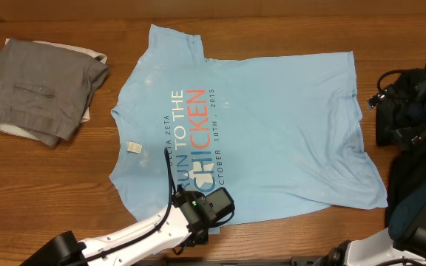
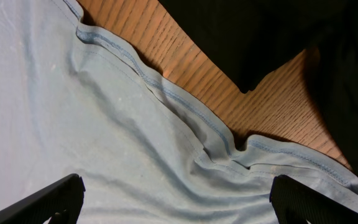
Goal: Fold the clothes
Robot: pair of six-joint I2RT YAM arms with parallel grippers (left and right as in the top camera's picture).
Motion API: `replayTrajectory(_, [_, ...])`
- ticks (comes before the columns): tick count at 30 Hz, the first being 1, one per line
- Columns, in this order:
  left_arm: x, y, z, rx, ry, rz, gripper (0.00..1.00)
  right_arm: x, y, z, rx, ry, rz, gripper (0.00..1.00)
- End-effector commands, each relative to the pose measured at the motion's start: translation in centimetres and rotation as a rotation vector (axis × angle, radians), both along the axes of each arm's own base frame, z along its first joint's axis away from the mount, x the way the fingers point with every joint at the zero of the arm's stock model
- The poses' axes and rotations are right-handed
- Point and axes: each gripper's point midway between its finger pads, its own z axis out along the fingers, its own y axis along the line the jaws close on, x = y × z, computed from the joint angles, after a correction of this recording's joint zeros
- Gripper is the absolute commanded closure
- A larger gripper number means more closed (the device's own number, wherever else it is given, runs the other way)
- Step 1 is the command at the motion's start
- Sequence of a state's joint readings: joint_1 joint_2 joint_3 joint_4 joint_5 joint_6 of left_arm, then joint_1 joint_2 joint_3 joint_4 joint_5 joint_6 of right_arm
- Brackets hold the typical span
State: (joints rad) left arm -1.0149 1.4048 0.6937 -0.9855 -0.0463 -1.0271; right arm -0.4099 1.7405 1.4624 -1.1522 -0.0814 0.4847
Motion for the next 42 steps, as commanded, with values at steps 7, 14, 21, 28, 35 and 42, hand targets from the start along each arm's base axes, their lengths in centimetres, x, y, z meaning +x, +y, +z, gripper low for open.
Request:
replayTrajectory(7, [4.6,0.2,2.7,0.066,-0.163,-0.082,0.9,0.6,0.0,0.9,-0.012,-0.029,0.012,0.0])
replayTrajectory(14, [7.4,1.5,2.8,0.064,-0.202,-0.026,0.91,0.6,0.0,0.9,-0.012,-0.029,0.012,0.0])
replayTrajectory(21, [10.7,1.5,2.8,-0.018,-0.266,0.079,0.95,0.6,0.0,0.9,-0.012,-0.029,0.012,0.0])
replayTrajectory(28, [13.2,1.7,3.2,-0.052,-0.344,0.128,0.92,0.6,0.0,0.9,-0.012,-0.029,0.012,0.0])
replayTrajectory(35, [15.2,2.9,3.5,-0.039,-0.397,0.134,0.71,0.6,0.0,0.9,-0.012,-0.029,0.012,0.0])
replayTrajectory(42, [15.8,2.8,7.4,-0.03,-0.345,0.051,0.41,0.6,0.0,0.9,-0.012,-0.029,0.012,0.0])
